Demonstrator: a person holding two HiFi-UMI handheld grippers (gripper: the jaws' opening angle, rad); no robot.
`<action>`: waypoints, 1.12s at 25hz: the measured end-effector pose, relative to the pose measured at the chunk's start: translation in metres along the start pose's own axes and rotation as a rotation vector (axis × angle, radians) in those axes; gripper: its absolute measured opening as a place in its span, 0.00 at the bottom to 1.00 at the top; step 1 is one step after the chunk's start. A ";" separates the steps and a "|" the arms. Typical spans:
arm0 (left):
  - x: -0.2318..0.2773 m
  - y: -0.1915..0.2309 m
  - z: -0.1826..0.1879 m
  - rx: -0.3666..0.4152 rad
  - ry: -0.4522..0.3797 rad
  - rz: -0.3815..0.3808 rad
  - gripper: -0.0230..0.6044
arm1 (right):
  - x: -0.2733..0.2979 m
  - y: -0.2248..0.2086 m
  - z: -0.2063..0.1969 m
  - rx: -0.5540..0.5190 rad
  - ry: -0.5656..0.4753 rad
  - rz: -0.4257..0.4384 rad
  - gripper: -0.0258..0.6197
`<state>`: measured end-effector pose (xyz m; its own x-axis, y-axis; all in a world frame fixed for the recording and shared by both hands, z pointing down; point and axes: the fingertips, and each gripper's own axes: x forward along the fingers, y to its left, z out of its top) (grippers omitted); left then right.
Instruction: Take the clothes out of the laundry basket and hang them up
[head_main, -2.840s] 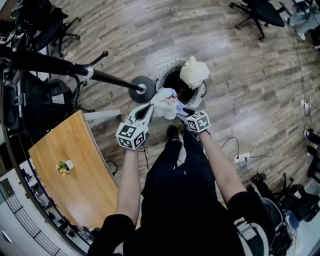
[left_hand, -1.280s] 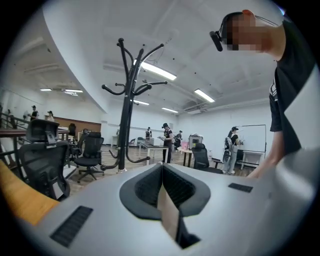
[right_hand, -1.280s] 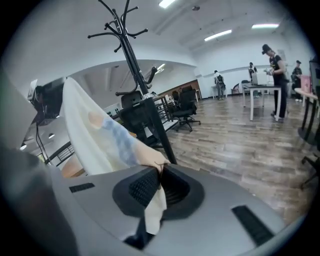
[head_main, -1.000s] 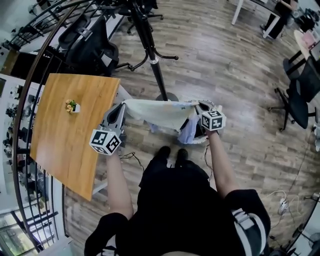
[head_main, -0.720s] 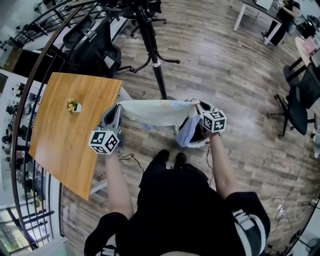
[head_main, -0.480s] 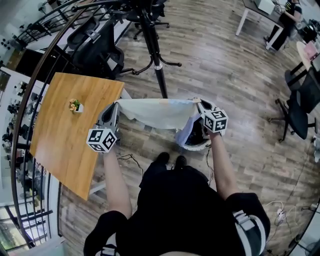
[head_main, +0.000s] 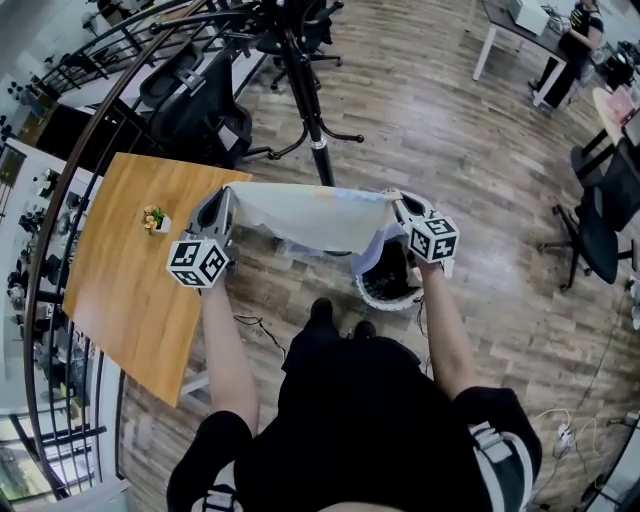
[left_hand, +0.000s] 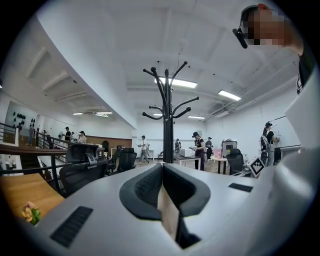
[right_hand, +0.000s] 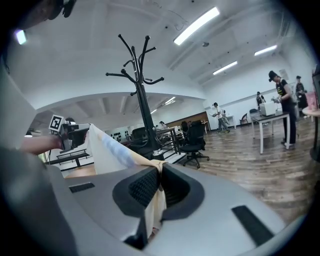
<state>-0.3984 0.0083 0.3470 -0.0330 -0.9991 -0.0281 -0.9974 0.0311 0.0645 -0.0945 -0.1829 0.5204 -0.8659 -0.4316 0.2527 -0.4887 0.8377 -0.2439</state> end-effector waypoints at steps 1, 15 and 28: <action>0.005 0.003 0.003 0.002 -0.005 -0.004 0.08 | 0.002 -0.001 0.003 0.002 -0.005 -0.002 0.06; 0.096 0.087 0.038 0.008 -0.041 -0.096 0.08 | 0.072 -0.005 0.050 0.091 -0.094 -0.068 0.06; 0.220 0.126 0.049 -0.004 -0.046 -0.266 0.08 | 0.107 -0.013 0.052 0.138 -0.094 -0.184 0.06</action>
<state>-0.5341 -0.2059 0.3001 0.2276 -0.9696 -0.0898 -0.9711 -0.2329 0.0528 -0.1865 -0.2569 0.5023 -0.7636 -0.6075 0.2187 -0.6438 0.6907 -0.3293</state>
